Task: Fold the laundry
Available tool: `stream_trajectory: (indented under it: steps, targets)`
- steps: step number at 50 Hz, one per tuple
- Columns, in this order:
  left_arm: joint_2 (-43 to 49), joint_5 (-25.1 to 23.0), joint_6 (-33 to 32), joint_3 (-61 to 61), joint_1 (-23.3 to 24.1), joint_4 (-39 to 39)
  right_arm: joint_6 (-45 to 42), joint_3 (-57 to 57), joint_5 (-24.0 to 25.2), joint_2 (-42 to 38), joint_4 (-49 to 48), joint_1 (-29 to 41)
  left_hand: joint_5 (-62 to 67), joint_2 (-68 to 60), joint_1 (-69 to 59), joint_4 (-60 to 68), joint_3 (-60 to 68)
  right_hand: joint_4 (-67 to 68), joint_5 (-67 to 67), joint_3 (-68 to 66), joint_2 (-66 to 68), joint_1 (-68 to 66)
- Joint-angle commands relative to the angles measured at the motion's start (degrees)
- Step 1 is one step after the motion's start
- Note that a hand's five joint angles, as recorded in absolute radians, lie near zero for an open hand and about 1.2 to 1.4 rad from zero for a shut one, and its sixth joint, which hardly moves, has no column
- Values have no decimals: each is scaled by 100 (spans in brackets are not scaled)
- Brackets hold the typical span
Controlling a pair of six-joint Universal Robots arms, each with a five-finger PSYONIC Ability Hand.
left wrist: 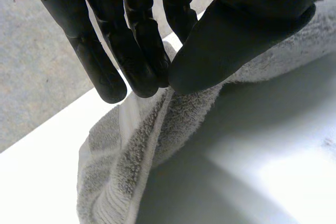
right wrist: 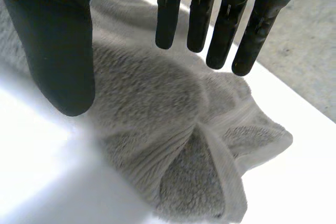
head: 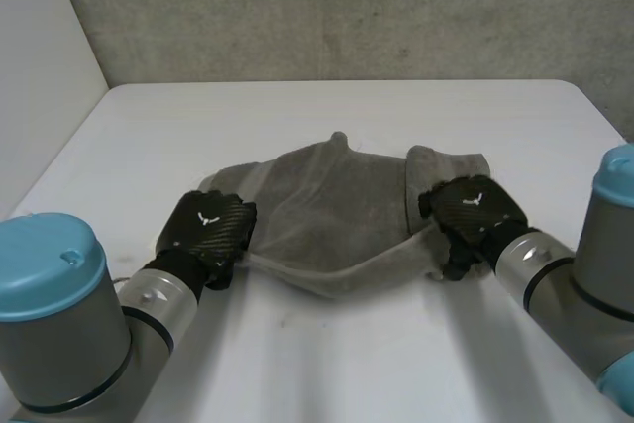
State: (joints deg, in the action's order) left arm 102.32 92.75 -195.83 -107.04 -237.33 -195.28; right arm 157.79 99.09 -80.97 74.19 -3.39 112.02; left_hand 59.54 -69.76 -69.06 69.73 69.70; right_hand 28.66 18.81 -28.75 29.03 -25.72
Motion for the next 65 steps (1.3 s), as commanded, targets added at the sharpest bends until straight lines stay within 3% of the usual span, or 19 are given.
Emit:
stream_trajectory:
  steps: [1,8,13,23,31,38,40,41,42,50,53,55,56,57,65]
  targets:
    - [-20,7,1,-54,11,-10,305,-380,195,244,802,-285,1046,-1024,-1094,1027,1030,-125,-140,134,-162,-169]
    - [-11,-2,-8,-107,-7,-36,208,-1120,679,253,1640,-541,1046,-1024,-1094,1027,1030,-92,-107,100,-129,-203]
    - [-28,7,-8,-115,-16,-36,-607,-1883,1074,-26,2394,-602,1046,-1024,-1094,1027,1030,-92,-107,100,-129,-203]
    - [-28,-11,-8,-186,-59,-45,-2092,-2385,1092,-870,2791,-541,1046,-1024,-1094,1027,1030,-378,-393,386,-415,83]
    - [-20,-11,-17,-186,-86,-54,-2472,-2447,1048,-1433,2748,-488,1046,-1024,-1094,1027,1030,-143,-159,152,-180,-151]
    - [68,-20,-17,-151,-156,-89,-2270,-2394,1074,-1663,2387,-453,1046,-1024,-1094,1027,1030,1305,1289,-1296,1267,-1599]
    - [138,-20,-17,-151,-208,-158,-2025,-2333,1109,-1680,2238,-462,1046,-1024,-1094,1027,1030,3510,3495,-3501,3473,-3804]
    - [139,-20,-17,-151,-209,-159,-2024,-2333,1109,-1680,2238,-462,1046,-1024,-1094,1027,1030,3525,3510,-3516,3488,-3819]
    - [200,-20,-8,-142,-261,-229,-1868,-2324,1118,-1663,2186,-470,1046,-1024,-1094,1027,1030,5118,5102,-5109,5081,-5412]
    - [578,-55,10,-45,-464,-616,-557,-1832,1109,-889,1447,-550,1046,-1024,-1094,1027,1030,5134,5119,-5125,5097,-5428]
    - [789,-81,18,25,-534,-678,-126,-1383,1101,-467,1051,-593,6,17,-53,-14,-10,5134,5119,-5125,5097,-5428]
    - [973,-203,10,121,-569,-669,250,-981,1092,-179,632,-672,-1784,1806,1736,-1803,-1800,5134,5119,-5125,5097,-5428]
    - [974,-204,10,122,-569,-669,252,-979,1092,-177,629,-673,-1794,1817,1746,-1814,-1810,5134,5119,-5125,5097,-5428]
    - [1052,-300,10,165,-587,-669,400,-805,1066,-38,438,-716,-2610,2633,2563,-2630,-2626,5134,5119,-5125,5097,-5428]
    - [1378,-556,27,333,-727,-678,498,-426,1004,104,93,-787,-3191,3213,3143,-3210,-3206,5134,5119,-5125,5097,-5428]
